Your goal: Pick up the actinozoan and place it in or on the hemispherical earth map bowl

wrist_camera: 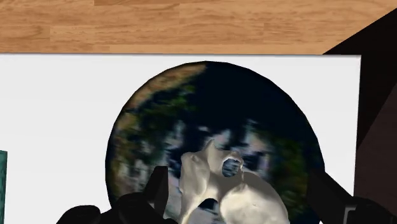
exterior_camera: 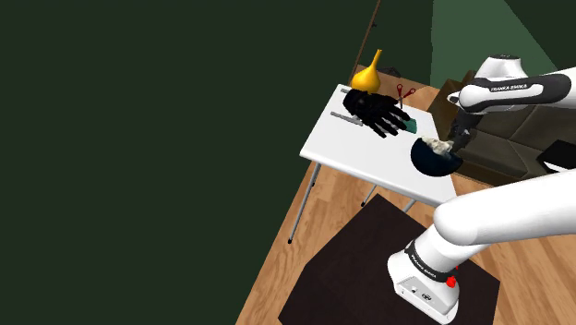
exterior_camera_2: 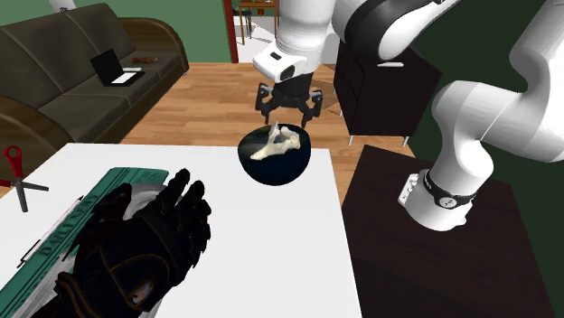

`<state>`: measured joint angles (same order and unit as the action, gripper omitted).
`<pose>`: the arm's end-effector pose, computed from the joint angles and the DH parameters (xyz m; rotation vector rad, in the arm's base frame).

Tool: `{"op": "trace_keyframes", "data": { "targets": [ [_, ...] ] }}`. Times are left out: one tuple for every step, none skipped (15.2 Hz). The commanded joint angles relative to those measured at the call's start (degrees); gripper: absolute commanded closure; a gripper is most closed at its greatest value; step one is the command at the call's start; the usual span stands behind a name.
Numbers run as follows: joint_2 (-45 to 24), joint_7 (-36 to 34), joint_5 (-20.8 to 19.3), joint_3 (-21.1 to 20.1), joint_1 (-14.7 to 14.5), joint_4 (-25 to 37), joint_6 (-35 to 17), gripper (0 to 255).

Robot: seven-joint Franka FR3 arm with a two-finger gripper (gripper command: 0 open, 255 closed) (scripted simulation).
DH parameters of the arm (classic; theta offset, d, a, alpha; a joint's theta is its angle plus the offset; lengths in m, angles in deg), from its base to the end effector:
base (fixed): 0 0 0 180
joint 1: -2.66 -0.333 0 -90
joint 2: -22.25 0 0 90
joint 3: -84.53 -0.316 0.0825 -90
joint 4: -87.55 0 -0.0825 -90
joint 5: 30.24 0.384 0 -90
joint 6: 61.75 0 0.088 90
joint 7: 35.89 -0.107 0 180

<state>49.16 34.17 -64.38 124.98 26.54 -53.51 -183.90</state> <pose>0.1609 -0.4056 0.4284 2.8935 0.6667 -0.2405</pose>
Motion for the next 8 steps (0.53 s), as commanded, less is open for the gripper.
{"op": "trace_keyframes", "data": {
  "targets": [
    [-2.2,-0.1,-0.1,0.4,-0.3,0.6,-0.2,0],
    [-2.7,-0.1,-0.2,0.9,-0.3,0.2,-1.1,0],
    [-3.3,0.0,-0.3,1.3,-0.4,-0.1,-2.0,0],
    [-3.8,0.0,-0.4,1.8,-0.4,-0.4,-2.9,0],
    [-4.4,0.0,-0.5,2.2,-0.4,-0.8,-3.9,0],
    [-4.7,0.0,-0.5,2.5,-0.5,-0.9,-4.4,0],
    [-4.7,0.0,-0.5,2.5,-0.5,-1.0,-4.4,0],
    [-4.7,0.0,-0.5,2.5,-0.5,-0.9,-4.4,0]
  ]
}}
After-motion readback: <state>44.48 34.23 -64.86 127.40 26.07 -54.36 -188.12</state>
